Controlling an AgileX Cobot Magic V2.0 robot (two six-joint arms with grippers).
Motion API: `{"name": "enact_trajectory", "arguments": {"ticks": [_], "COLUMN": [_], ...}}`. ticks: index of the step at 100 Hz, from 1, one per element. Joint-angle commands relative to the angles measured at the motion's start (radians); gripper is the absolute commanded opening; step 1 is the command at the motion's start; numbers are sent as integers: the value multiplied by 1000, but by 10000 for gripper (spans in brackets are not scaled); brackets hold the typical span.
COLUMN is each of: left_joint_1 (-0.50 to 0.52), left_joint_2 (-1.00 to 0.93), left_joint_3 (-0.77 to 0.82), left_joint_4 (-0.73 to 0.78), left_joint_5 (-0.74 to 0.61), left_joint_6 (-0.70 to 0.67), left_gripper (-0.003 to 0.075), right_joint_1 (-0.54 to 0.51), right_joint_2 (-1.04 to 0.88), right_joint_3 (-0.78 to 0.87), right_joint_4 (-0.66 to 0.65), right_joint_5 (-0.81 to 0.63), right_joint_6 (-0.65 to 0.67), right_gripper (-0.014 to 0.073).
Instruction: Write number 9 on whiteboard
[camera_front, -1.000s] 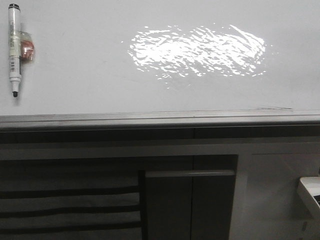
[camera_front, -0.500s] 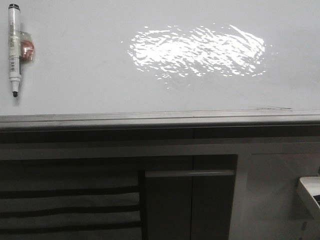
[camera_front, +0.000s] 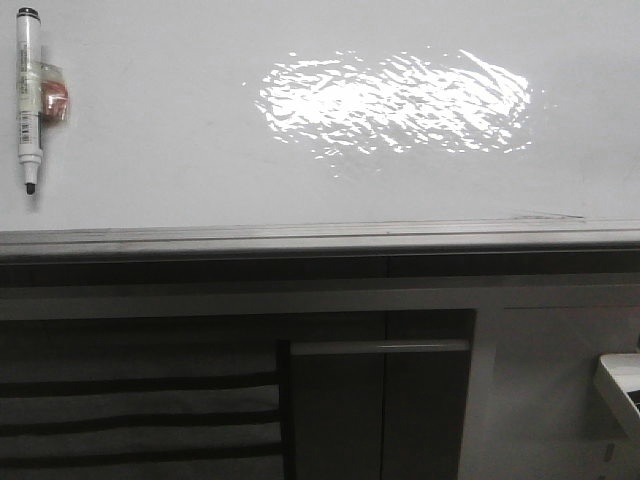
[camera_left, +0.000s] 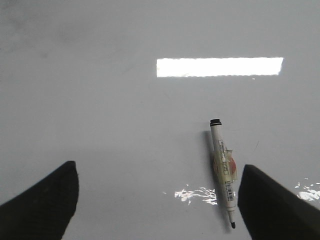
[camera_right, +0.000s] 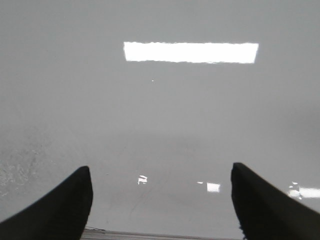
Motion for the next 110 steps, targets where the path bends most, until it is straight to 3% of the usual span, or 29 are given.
{"name": "enact_trajectory", "arguments": {"ticks": [1,28,68,88,110], "left_joint_1": [1,-48,-282,-299,-299], "left_joint_2": [52,262,628,804,938], "left_joint_3": [-34,-34,-35,-71,-141], "left_joint_4": [-18,-46,-19,-19,-16], "left_joint_5": [-73,-89,-359,-463,-470], "left_joint_6": [-7,54,54,54,54], "left_gripper": [599,594,483,470,454], "right_joint_1": [-8,-8,-8,-8,-8], "right_joint_2": [15,15,15,15,15], "right_joint_3": [-32,-32,-32,-32,-32], "right_joint_4": [-13,-13,-12,-12,-12], "right_joint_5": [-78,-80,-93,-93,-93], "right_joint_6": [-4,-4,-4,-4,-4], "right_gripper": [511,511,511,511,511]}}
